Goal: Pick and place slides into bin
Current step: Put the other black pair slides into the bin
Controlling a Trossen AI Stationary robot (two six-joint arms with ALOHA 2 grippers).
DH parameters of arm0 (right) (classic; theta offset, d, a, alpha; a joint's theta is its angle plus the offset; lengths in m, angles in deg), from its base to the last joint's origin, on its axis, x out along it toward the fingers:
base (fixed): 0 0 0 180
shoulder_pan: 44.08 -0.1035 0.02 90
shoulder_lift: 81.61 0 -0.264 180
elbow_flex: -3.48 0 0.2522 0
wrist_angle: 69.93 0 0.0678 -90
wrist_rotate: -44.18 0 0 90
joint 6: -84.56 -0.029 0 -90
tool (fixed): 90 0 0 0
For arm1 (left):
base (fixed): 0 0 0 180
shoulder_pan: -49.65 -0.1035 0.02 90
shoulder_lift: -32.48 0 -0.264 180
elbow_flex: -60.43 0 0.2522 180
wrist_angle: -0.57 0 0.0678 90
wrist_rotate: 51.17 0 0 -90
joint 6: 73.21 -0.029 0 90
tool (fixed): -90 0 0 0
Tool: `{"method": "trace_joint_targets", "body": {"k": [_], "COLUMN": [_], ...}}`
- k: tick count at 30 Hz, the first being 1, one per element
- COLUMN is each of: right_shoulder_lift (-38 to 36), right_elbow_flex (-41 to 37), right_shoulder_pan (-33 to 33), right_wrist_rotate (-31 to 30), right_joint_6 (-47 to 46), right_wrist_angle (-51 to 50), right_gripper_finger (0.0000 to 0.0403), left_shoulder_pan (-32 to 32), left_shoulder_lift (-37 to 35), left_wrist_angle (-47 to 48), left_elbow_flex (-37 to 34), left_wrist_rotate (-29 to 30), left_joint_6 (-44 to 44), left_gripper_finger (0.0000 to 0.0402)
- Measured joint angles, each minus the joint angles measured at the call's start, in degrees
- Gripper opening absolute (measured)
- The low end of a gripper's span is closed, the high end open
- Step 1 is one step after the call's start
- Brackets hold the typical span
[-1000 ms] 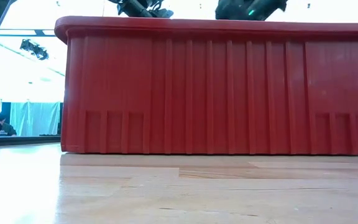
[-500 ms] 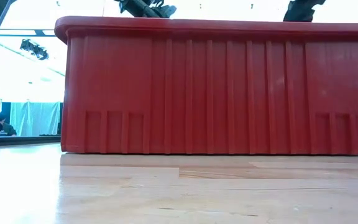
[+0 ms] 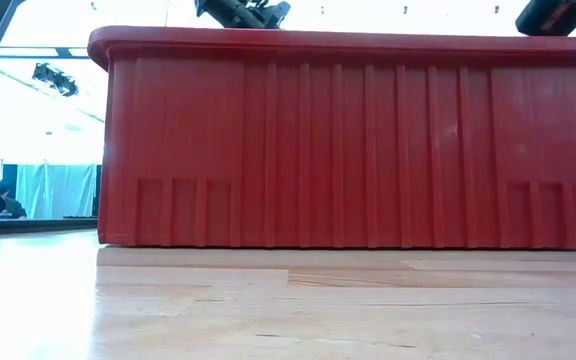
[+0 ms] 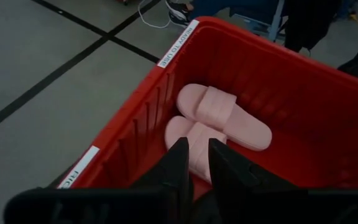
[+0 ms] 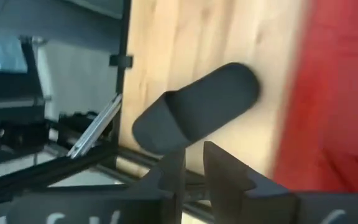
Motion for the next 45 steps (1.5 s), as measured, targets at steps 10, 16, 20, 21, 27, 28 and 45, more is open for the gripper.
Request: {"method": "trace_joint_targets", "body": {"k": [10, 16, 20, 21, 27, 28, 45], "right_shoulder_lift": [14.86, 19.46, 19.64, 19.18, 12.89, 11.77, 21.67], "right_elbow_flex": [-0.02, 0.31, 0.35, 0.35, 3.79, 4.54, 6.08], "right_shoulder_pan": [-15.8, -19.9, -19.4, -18.97, -18.73, -19.14, -35.3], "right_wrist_rotate": [2.71, 0.97, 1.19, 0.49, -8.22, -8.4, -17.32], "right_joint_6": [-2.01, -4.61, -8.25, -9.73, -28.04, -30.41, -13.33], "right_wrist_angle": [2.4, 3.03, 4.31, 4.61, 2.55, 3.19, 18.45], "right_gripper_finger": [0.0081, 0.0085, 0.0085, 0.0085, 0.0084, 0.0084, 0.0083], "left_shoulder_pan": [1.92, 2.76, 3.46, 3.64, 4.67, 4.85, 8.25], "left_shoulder_lift": [0.0, 0.0, 0.0, 0.0, 0.0, 0.0, 0.0], "left_wrist_angle": [0.6, 1.47, 3.09, 3.58, 5.76, 6.13, 6.56], "left_elbow_flex": [0.0, 0.0, 0.0, 0.0, 0.0, 0.0, 0.0], "left_wrist_rotate": [0.0, 0.02, 0.04, 0.02, 0.03, 0.02, 0.02], "left_joint_6": [0.02, 0.01, -0.02, -0.02, -0.07, -0.07, -0.39], "left_gripper_finger": [0.0058, 0.0063, 0.0061, 0.006, 0.0055, 0.0056, 0.0051]}}
